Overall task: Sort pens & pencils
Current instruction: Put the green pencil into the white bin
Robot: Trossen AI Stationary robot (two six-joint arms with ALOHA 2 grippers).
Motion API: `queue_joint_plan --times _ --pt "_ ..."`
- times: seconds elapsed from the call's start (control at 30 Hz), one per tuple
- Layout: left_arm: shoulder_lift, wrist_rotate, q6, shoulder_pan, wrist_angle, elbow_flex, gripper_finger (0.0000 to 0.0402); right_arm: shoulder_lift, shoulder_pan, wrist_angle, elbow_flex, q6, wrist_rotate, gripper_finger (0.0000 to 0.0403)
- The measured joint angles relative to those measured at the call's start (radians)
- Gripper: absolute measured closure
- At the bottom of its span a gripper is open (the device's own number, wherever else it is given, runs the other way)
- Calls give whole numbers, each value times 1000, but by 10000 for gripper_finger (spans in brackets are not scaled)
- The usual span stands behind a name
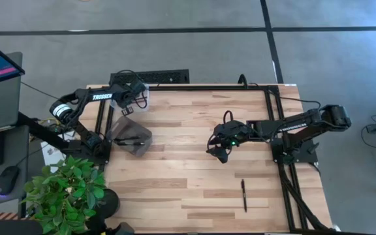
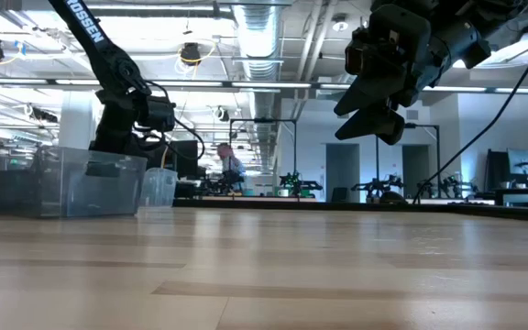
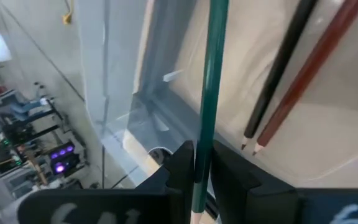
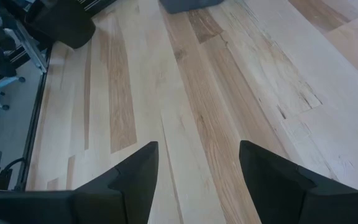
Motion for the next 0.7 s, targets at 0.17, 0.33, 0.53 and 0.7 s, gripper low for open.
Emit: queue_joint_plan --times 0.17,0.33,0.53,0.7 --pt "0 -32 10 -2 18 0 361 0 0 0 0 0 0 158" --pt "0 -23 25 -6 17 0 361 0 0 0 0 0 0 158" --pt "0 -17 62 -18 14 0 361 0 0 0 0 0 0 158" --pt "0 75 116 -28 8 0 358 0 0 0 0 1 0 158"
